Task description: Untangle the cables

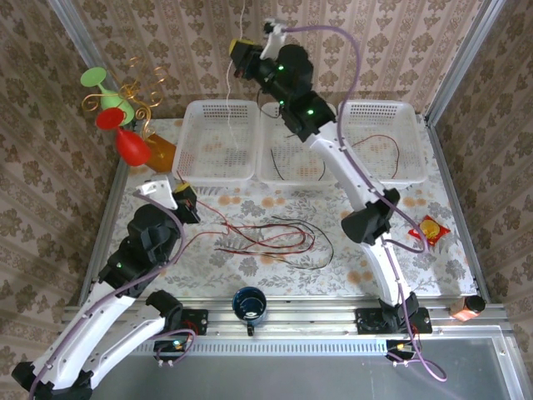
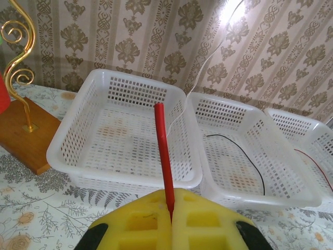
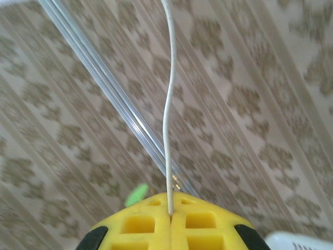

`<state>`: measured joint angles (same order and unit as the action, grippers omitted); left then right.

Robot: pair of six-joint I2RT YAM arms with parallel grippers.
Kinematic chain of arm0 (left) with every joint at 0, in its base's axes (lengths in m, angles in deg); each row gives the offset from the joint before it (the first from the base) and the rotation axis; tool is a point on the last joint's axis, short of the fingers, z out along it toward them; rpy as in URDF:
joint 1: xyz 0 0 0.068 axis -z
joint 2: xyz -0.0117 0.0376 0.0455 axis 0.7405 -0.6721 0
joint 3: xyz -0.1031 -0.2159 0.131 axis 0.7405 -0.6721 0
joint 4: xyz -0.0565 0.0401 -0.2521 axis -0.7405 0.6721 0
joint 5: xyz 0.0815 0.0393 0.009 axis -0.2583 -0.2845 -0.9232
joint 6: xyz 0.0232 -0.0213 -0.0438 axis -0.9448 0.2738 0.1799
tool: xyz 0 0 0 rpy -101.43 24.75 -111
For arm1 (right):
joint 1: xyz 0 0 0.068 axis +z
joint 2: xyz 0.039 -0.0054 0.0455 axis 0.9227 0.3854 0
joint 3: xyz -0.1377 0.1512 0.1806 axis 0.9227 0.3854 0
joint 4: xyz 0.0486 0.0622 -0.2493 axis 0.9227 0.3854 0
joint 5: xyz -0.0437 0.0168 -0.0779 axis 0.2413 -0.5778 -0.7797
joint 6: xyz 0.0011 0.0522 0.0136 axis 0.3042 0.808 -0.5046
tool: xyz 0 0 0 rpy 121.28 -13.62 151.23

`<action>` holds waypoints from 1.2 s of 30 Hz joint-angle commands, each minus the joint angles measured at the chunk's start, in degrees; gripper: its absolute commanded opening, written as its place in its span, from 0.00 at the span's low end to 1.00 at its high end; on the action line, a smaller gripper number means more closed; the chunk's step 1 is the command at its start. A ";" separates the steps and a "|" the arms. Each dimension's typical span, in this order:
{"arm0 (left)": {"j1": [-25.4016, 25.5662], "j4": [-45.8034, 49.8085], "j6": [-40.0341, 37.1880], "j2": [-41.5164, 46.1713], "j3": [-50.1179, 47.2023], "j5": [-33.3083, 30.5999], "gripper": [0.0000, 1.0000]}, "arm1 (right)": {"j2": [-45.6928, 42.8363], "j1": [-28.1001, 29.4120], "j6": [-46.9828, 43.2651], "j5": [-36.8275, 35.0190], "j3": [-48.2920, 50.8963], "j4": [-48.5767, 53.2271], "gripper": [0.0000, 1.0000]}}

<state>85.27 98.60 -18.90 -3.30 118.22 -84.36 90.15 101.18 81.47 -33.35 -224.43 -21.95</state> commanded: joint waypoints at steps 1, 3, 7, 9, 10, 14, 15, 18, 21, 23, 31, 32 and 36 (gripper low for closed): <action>0.34 2.17 1.61 1.04 -0.58 -0.38 0.00 | 7.66 0.69 -2.48 1.31 -0.63 4.97 0.00; 0.38 2.52 1.79 1.15 -0.58 -0.23 0.00 | 11.16 0.95 -1.57 3.42 -0.69 6.91 0.00; 0.43 3.07 2.02 1.59 -0.66 -0.22 0.00 | 16.42 1.52 -1.38 5.70 -0.63 11.91 0.00; 0.44 3.34 2.04 1.68 -0.67 -0.22 0.00 | 17.44 1.98 -2.78 5.48 -0.38 14.09 0.00; 0.46 3.43 2.15 1.75 -0.67 -0.26 0.00 | 17.74 2.25 -3.60 5.25 0.00 14.97 0.00; 0.53 3.65 2.64 1.76 -0.73 -0.04 0.00 | 18.57 2.72 -4.77 4.45 1.38 18.06 0.00; 0.56 3.70 2.84 1.84 -0.75 -0.12 0.00 | 18.69 2.76 -4.80 4.34 1.39 18.85 0.00; 0.67 3.82 3.20 1.88 -0.80 0.12 0.00 | 19.00 2.89 -5.47 4.55 1.35 20.59 0.00; 0.82 4.08 3.30 1.89 -0.84 0.22 0.00 | 18.91 2.98 -5.85 4.51 1.36 21.65 0.05; 0.82 4.13 3.38 1.90 -0.82 0.42 0.00 | 18.79 2.99 -6.09 4.59 1.38 22.36 0.02; 0.93 3.77 3.65 1.83 -1.19 0.48 0.00 | 17.62 3.07 -7.05 3.72 1.30 26.27 0.22; 0.93 3.67 3.65 1.84 -1.19 0.46 0.00 | 17.30 3.07 -7.52 4.14 1.30 26.73 0.29; 1.00 3.17 3.49 1.34 -1.03 0.53 0.00 | 14.98 2.98 -9.08 3.77 1.32 27.96 0.49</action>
<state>85.99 101.11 -16.06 -2.06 117.63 -84.27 110.11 104.24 74.32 -29.61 -222.66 3.57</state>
